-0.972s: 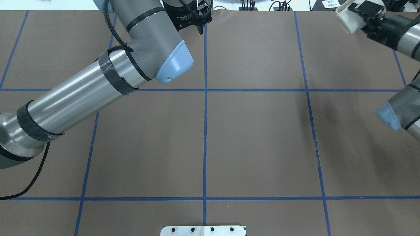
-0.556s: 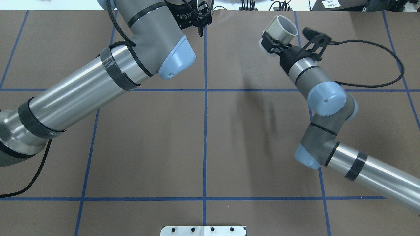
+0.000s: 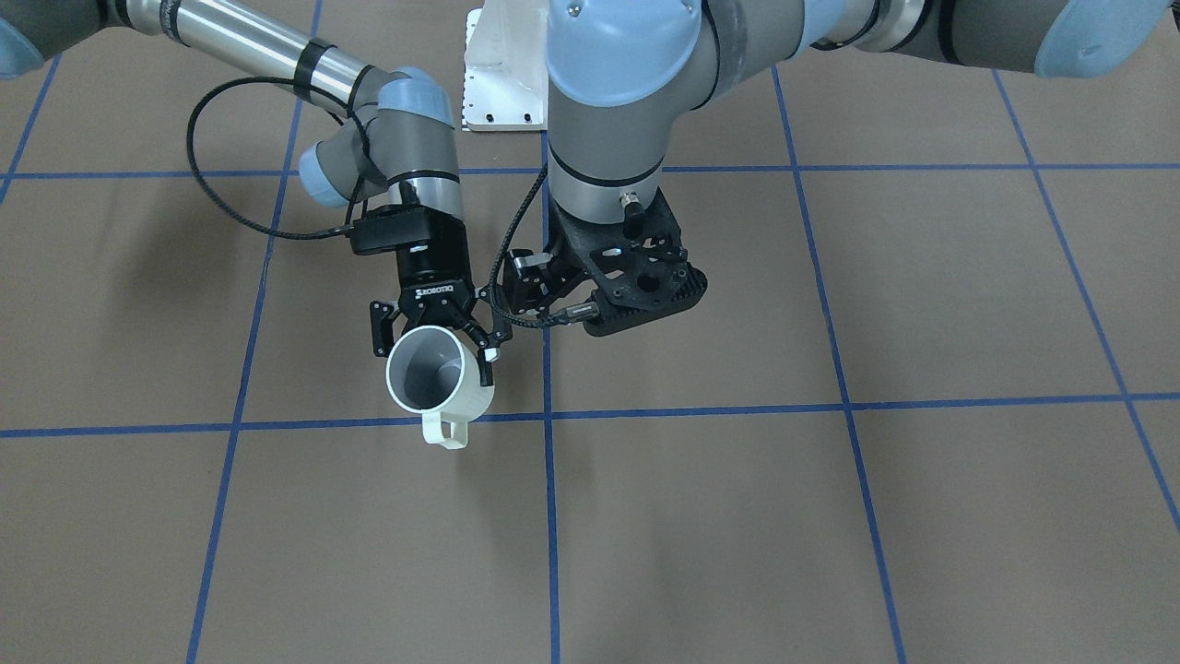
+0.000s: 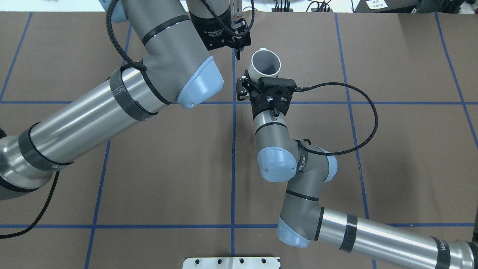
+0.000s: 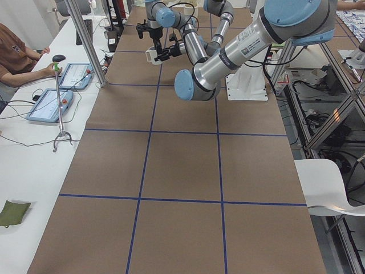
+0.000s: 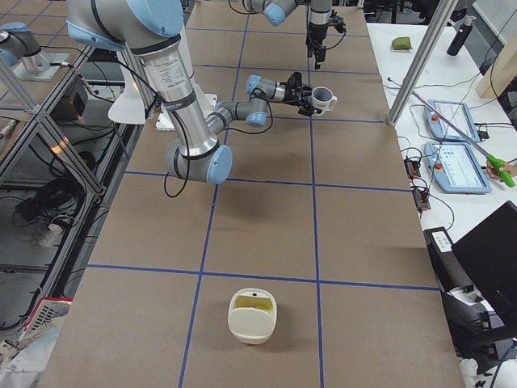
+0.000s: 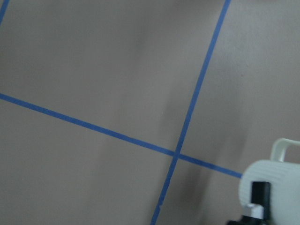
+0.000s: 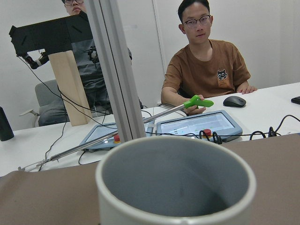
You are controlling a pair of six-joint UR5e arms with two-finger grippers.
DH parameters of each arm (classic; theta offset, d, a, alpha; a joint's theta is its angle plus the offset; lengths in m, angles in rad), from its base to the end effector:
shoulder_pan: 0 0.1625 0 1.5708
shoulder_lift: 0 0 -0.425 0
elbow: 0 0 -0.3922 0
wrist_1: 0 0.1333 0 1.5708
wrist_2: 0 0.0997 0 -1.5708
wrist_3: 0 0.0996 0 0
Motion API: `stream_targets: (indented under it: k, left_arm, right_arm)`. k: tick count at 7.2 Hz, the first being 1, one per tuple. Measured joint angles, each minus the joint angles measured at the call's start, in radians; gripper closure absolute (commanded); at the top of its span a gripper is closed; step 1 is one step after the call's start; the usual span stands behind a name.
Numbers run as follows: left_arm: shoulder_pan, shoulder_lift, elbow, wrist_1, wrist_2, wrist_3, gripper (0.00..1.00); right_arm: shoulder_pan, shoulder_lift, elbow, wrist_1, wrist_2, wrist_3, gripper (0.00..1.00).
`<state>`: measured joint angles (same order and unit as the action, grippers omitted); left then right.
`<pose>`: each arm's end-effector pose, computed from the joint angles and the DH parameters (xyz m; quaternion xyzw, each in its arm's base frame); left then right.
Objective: Left arm hands cup to right arm to dump lemon
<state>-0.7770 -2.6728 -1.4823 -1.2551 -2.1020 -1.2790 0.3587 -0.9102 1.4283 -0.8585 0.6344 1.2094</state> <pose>0.4540 -0.5626 0.0234 -0.0443 0.4095 -0.1307 0.9018 -0.5715 -0.4423 0.2296 0.5264 -0.3521 0.2595 0.7291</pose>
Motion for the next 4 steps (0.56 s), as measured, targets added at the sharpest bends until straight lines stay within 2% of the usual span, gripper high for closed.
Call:
stream_targets:
  k: [1, 2, 3, 4]
  left_arm:
    - [0.031, 0.003, -0.008, -0.013, 0.013, -0.025, 0.01]
    - [0.049, 0.003, -0.01, -0.02, 0.025, -0.067, 0.09]
    - [0.059, 0.002, -0.01, -0.022, 0.03, -0.091, 0.18]
    - [0.061, 0.003, -0.009, -0.022, 0.033, -0.098, 0.21]
  right_arm:
    - [-0.026, 0.034, -0.004, -0.074, -0.035, -0.001, 0.59]
    - [-0.045, 0.054, -0.007, -0.121, -0.059, -0.001, 0.59]
    - [-0.06, 0.061, -0.01, -0.141, -0.082, -0.002, 0.59]
    - [-0.071, 0.062, -0.01, -0.149, -0.101, -0.006, 0.59]
